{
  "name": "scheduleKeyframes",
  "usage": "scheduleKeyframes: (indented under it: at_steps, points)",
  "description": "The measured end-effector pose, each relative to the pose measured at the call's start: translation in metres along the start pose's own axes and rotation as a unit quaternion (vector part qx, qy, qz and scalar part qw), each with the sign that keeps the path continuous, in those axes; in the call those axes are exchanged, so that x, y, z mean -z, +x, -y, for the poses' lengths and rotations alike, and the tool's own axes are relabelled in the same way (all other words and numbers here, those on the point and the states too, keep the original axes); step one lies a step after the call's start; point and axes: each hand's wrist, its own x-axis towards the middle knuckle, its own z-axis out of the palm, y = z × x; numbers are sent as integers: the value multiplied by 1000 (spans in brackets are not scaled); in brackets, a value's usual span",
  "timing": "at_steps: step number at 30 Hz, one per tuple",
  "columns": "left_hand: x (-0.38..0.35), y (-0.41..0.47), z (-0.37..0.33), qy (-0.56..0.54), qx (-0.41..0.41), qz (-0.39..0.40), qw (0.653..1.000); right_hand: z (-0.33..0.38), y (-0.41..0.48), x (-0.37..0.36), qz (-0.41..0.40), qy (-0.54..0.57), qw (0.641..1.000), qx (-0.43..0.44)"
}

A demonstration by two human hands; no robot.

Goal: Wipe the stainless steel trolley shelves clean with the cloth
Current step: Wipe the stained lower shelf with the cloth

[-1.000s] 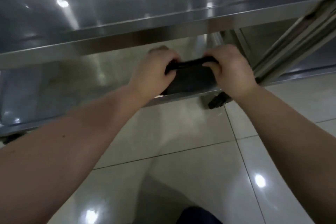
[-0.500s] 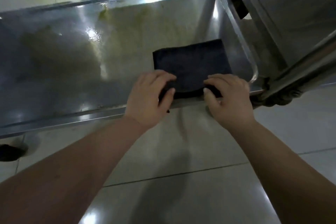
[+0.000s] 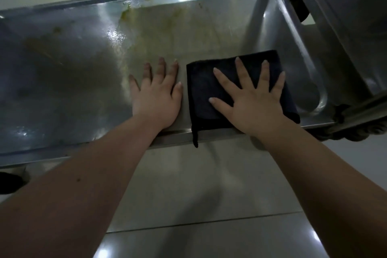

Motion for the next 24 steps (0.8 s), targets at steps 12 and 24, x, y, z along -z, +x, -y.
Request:
scheduleKeyframes:
  at_steps: [12, 24]
  points:
    - [2, 0, 2, -15, 4, 3, 1000, 11, 99, 36, 27, 49, 998, 0]
    - [3, -3, 0, -17, 2, -1, 1000, -3, -32, 9, 66, 22, 998, 11]
